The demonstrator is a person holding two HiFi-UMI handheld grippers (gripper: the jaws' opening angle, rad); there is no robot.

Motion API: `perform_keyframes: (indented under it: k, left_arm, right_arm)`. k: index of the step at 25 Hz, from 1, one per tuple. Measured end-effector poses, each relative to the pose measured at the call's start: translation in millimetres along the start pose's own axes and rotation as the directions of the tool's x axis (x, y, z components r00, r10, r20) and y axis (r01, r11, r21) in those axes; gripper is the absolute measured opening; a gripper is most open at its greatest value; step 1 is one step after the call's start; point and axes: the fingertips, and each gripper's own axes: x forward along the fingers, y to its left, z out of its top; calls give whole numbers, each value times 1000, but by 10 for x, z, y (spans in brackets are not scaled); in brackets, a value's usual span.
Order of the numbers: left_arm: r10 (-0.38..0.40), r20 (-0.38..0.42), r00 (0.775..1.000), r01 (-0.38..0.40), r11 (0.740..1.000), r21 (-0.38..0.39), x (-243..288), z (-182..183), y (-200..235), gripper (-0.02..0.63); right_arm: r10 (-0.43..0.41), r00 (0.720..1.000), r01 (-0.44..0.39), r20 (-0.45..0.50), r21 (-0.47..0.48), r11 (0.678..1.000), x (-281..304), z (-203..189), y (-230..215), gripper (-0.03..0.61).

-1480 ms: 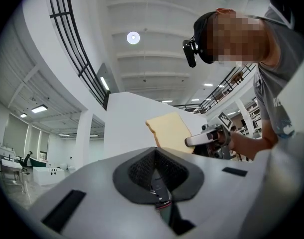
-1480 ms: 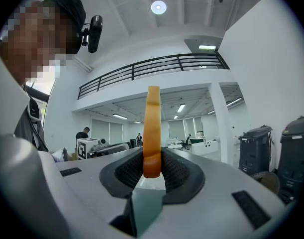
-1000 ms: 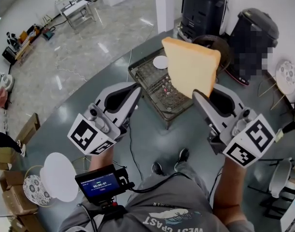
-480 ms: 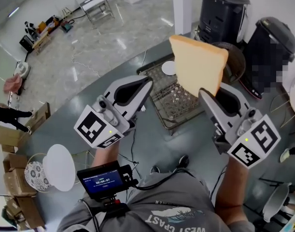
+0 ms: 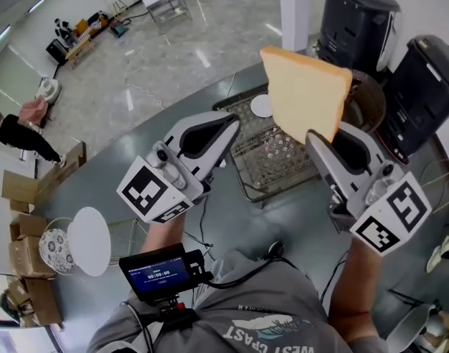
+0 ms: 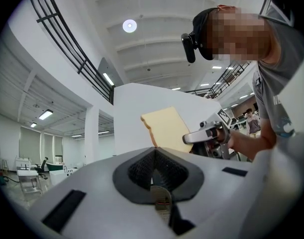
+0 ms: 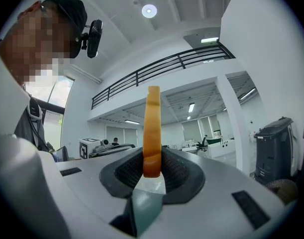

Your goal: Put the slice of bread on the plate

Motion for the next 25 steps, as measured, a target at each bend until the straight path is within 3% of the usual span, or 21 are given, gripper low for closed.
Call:
perform_keyframes:
  k: [6, 13, 25]
  left_arm:
    - [3, -50, 999, -3, 1000, -7, 235, -81, -50, 6]
    - [47, -70, 996, -45, 999, 19, 73, -265, 242, 6]
    - [-34, -6, 999, 33, 999, -41, 62, -382, 1063, 6]
  right_arm:
    - [17, 1000, -17, 7, 42, 999, -96, 1, -276, 94]
    - [53, 998, -54, 29, 57, 997, 289, -223, -433, 94]
    - [-25, 999, 26, -33, 26, 999, 1079, -164, -472, 94]
